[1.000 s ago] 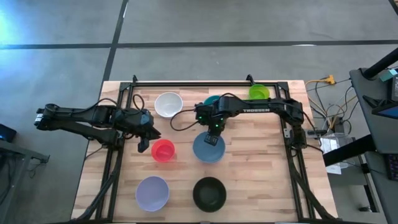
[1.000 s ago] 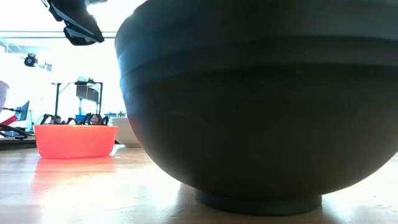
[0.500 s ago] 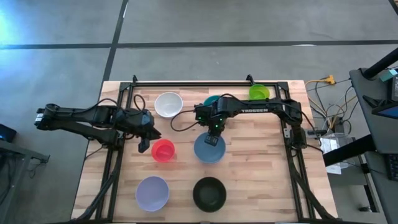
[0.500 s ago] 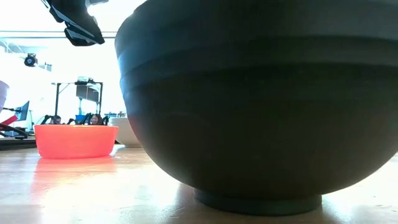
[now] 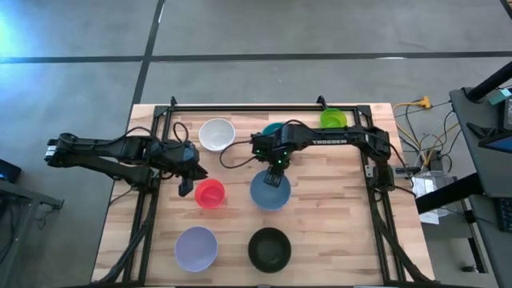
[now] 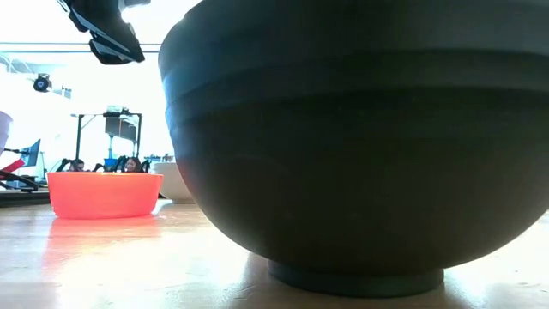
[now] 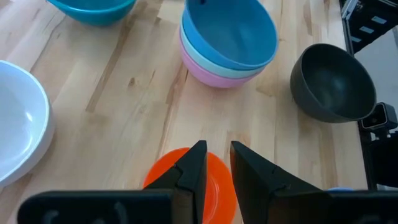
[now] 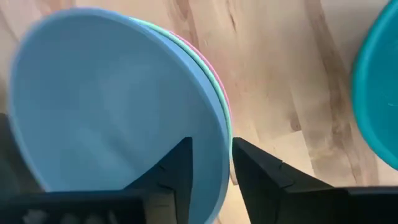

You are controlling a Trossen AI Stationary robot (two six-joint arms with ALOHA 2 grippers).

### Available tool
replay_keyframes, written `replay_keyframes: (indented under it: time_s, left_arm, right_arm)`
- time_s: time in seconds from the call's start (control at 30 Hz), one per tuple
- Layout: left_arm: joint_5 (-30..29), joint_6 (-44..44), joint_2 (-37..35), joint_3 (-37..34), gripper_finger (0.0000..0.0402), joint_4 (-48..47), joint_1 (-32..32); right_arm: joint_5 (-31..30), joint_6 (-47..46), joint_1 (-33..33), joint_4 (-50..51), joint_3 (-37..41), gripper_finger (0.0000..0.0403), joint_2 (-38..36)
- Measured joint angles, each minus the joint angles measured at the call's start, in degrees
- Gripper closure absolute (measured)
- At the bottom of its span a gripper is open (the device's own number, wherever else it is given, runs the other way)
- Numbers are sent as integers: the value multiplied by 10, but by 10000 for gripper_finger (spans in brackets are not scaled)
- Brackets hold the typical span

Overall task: Nest bowls inside each other
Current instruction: Stack the blue bowl on top of the light green bowl, then stack the white bowl on top of the blue bowl

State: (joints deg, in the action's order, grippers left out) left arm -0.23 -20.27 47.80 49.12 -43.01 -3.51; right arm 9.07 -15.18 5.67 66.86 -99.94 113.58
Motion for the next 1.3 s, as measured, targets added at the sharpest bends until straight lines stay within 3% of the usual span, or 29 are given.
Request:
replay_keyframes:
  time_s: [0.27,0.5,1.1,1.3]
  left_arm:
    - [0,1,4,0,346,1,0]
    - [0,1,7,0,346,6,0]
    - [0,-5,5,0,346,5,0]
    - [33,-21,4,0,346,-40,-6]
  right_arm:
    - [-1,-10,0,-54,0,305,-38]
    - [-1,12,0,-59,0,386,-19]
    - [-16,6,0,-57,-5,394,-8]
    - [-16,-7,-4,-41,-17,394,-56]
